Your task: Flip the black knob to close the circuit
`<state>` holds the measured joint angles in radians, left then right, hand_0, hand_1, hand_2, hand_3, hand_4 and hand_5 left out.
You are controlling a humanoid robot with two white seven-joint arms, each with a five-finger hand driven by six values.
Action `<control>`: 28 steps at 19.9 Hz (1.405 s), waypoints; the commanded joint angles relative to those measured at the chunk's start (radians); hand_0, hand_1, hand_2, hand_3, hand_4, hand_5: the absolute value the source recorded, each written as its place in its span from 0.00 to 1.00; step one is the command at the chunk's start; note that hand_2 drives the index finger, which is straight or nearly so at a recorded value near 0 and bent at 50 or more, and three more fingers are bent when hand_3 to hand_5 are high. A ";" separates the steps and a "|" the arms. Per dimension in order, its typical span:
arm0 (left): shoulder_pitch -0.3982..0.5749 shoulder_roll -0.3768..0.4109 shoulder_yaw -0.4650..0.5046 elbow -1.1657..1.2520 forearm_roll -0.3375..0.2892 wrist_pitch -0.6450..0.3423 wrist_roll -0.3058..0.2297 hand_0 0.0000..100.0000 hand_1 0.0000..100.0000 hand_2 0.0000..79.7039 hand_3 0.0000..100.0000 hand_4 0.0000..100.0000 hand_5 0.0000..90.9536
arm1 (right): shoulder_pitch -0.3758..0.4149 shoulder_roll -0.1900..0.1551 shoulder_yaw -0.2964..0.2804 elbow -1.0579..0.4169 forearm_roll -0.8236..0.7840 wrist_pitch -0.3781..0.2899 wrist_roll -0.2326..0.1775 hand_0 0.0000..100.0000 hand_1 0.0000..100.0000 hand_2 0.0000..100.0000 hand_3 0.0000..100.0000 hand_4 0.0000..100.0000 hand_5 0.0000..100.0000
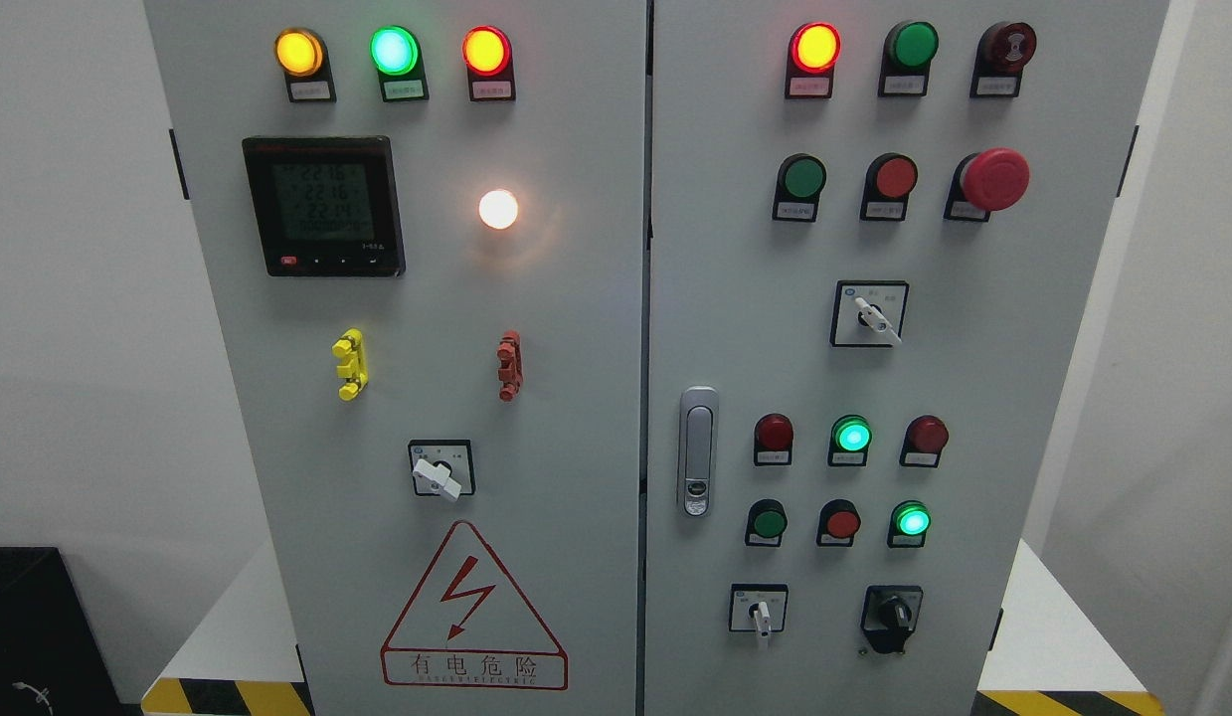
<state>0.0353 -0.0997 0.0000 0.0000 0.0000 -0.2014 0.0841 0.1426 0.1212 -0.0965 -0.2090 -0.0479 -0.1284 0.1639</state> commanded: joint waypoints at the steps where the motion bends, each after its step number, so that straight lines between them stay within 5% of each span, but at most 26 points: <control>1: 0.000 0.000 -0.020 0.021 -0.021 0.000 0.000 0.00 0.00 0.00 0.00 0.00 0.00 | -0.001 0.000 0.024 -0.007 0.011 -0.033 -0.003 0.12 0.19 0.00 0.00 0.00 0.00; 6: 0.000 0.000 -0.020 0.023 -0.021 0.000 0.000 0.00 0.00 0.00 0.00 0.00 0.00 | -0.044 0.003 0.124 -0.020 0.011 -0.086 -0.072 0.11 0.19 0.00 0.07 0.00 0.00; 10: 0.000 0.000 -0.020 0.023 -0.021 0.000 0.000 0.00 0.00 0.00 0.00 0.00 0.00 | -0.067 0.005 0.175 -0.081 0.013 -0.119 -0.148 0.08 0.21 0.10 0.23 0.18 0.00; 18: 0.000 0.000 -0.020 0.023 -0.021 0.000 0.000 0.00 0.00 0.00 0.00 0.00 0.00 | -0.072 -0.002 0.210 -0.309 0.031 -0.120 -0.256 0.07 0.22 0.17 0.38 0.30 0.13; 28: 0.000 0.000 -0.020 0.021 -0.021 0.000 0.000 0.00 0.00 0.00 0.00 0.00 0.00 | -0.071 -0.028 0.161 -0.668 0.265 -0.115 -0.351 0.07 0.42 0.43 0.64 0.54 0.45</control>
<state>0.0353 -0.0997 0.0000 0.0000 0.0000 -0.2014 0.0841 0.0737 0.1119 0.0739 -0.5676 0.0989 -0.2487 -0.1681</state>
